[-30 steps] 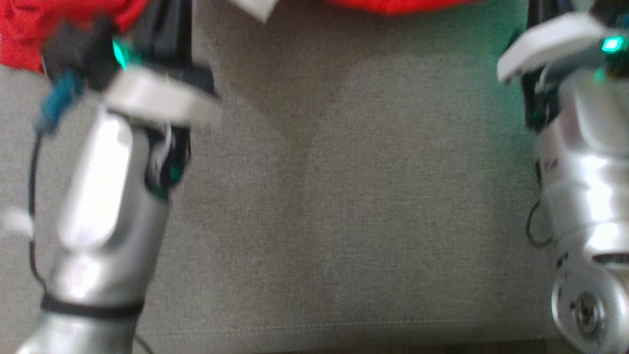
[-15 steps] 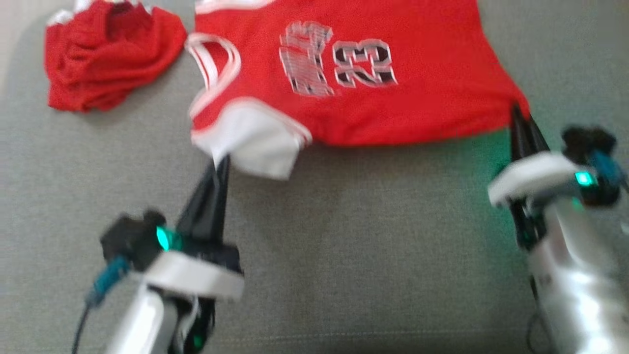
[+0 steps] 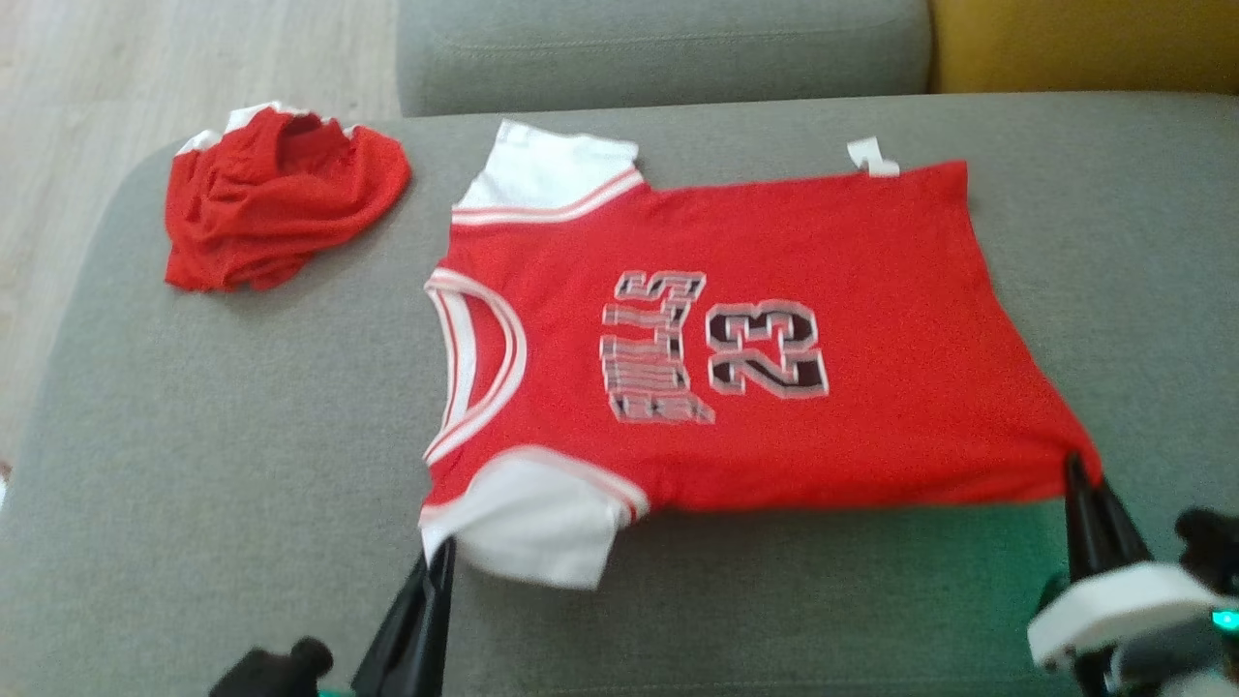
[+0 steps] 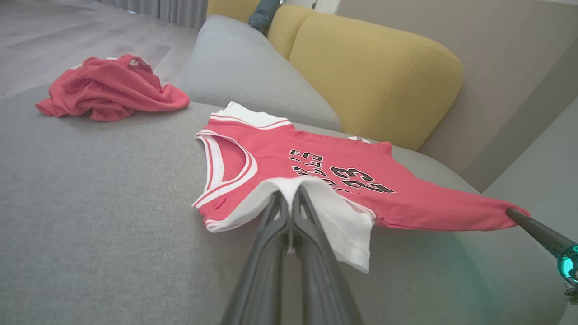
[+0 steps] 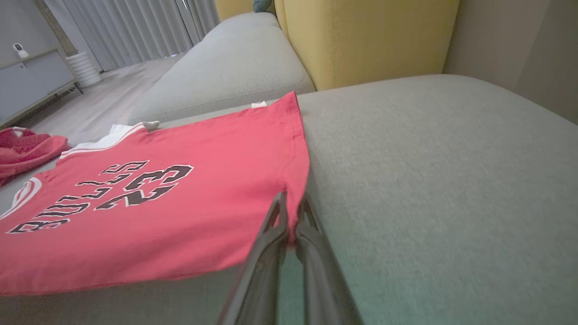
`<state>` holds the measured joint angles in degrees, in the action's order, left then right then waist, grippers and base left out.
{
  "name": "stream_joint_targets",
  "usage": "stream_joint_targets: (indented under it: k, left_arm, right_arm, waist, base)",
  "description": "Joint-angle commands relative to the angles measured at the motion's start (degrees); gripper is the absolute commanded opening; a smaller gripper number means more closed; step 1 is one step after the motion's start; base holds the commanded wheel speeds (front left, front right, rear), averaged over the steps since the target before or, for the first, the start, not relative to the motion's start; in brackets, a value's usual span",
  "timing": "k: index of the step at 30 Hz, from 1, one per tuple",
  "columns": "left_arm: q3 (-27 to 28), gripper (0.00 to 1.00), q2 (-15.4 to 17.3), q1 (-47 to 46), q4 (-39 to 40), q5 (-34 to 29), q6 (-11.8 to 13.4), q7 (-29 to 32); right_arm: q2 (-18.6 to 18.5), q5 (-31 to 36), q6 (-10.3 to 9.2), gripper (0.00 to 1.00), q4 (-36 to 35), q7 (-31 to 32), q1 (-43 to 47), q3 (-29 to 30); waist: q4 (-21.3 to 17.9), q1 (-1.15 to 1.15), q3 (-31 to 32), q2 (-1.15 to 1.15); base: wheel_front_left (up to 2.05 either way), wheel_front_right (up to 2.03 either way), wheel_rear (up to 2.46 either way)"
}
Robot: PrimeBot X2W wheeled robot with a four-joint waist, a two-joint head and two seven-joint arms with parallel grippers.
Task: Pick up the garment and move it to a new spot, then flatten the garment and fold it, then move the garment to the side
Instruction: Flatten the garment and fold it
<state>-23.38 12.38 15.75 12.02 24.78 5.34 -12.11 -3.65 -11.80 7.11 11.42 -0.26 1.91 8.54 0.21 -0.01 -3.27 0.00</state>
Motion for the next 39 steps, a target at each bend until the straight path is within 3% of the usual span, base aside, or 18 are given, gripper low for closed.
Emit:
stream_joint_targets:
  k: [1,5,9,20,31,39]
  left_arm:
    - [1.8,0.00,0.5,-0.7,2.9,0.4,0.5,0.1]
    - [1.4,0.00,0.8,1.4,3.4,0.9,0.6,0.5]
    - [0.9,0.00,0.1,0.2,2.3,1.5,0.0,0.3]
    - [3.9,0.00,-2.9,-12.7,-3.8,3.3,-2.4,-1.6]
    - [6.3,0.00,-4.4,-32.0,-19.2,0.8,-5.5,-2.6]
    - [6.8,0.00,-5.2,-38.4,-28.4,-1.3,-6.8,-2.8]
  right_arm:
    - [-0.1,0.4,0.37,0.00,-5.1,1.7,0.6,-1.1]
    - [0.6,-0.5,0.37,0.00,-10.8,5.8,4.9,-1.8]
    - [0.7,-1.4,0.37,0.00,-10.8,7.3,5.1,-2.5]
    - [0.8,-4.1,0.37,0.00,-4.5,6.6,-1.6,-3.8]
    - [0.8,-7.5,0.37,0.00,7.4,2.3,-15.8,-1.0]
    - [0.8,-6.5,0.37,0.00,16.4,-1.4,-23.3,-1.5]
  waist:
    - [-0.4,0.01,-0.1,0.00]
    - [-0.9,0.01,-0.9,0.00]
    - [-1.0,0.01,-2.1,0.00]
    - [-0.7,0.01,-5.6,0.00]
    - [-1.3,0.01,-12.2,0.00]
    - [-1.8,0.01,-14.8,0.00]
  base:
    - [0.00,0.00,0.00]
    - [0.00,0.00,0.00]
    - [0.00,0.00,0.00]
    - [0.00,0.00,0.00]
    - [0.00,0.00,0.00]
    - [0.00,0.00,0.00]
